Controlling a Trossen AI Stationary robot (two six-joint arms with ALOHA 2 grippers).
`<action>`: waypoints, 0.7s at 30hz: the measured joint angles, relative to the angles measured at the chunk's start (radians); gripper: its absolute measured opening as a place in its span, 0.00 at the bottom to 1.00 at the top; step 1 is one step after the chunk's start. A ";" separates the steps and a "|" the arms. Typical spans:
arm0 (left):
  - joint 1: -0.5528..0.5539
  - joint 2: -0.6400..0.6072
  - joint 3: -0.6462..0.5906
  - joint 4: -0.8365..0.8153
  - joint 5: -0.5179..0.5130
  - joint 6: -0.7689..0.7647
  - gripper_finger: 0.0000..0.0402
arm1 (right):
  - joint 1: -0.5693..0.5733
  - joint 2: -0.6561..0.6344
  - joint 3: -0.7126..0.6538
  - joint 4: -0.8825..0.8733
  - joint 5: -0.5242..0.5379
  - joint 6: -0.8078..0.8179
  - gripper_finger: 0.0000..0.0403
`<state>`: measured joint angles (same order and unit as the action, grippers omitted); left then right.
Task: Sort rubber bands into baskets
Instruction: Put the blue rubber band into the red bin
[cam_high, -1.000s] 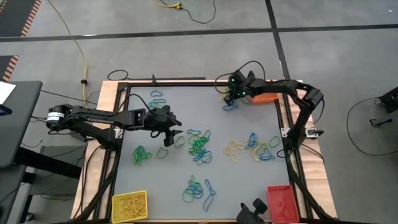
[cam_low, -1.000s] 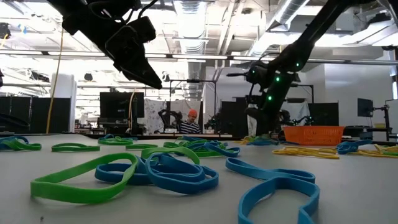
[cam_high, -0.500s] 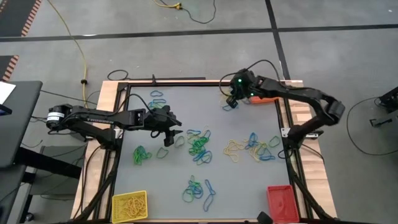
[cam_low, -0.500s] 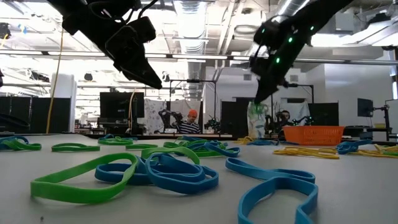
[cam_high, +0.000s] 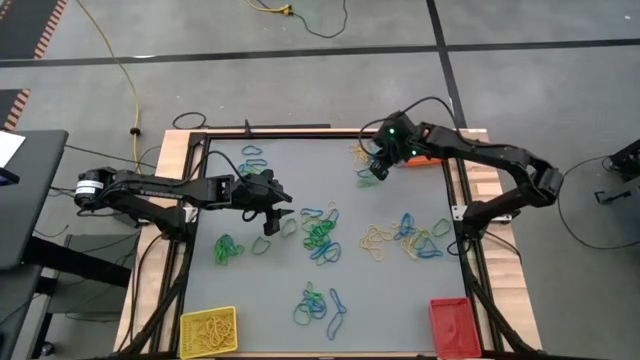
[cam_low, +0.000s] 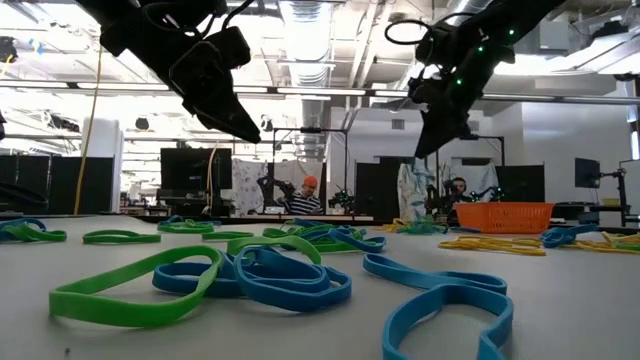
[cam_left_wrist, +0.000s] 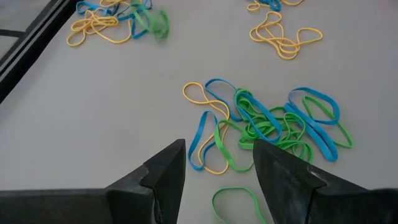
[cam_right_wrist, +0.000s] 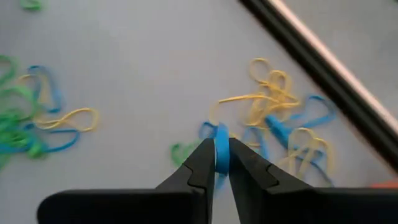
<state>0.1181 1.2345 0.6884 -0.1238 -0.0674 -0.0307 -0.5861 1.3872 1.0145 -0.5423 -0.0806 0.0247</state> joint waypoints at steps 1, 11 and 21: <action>0.000 0.000 0.000 0.000 0.000 0.000 0.44 | 0.007 0.000 0.000 0.000 -0.034 -0.002 0.17; 0.000 0.000 0.000 0.000 0.000 0.000 0.44 | 0.049 0.000 0.000 -0.060 -0.051 -0.010 0.07; 0.000 0.000 0.000 0.000 0.000 0.000 0.44 | 0.021 0.000 0.000 -0.057 0.094 0.002 0.07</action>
<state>0.1181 1.2345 0.6884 -0.1236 -0.0673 -0.0307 -0.5648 1.3872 1.0142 -0.5991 0.0135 0.0271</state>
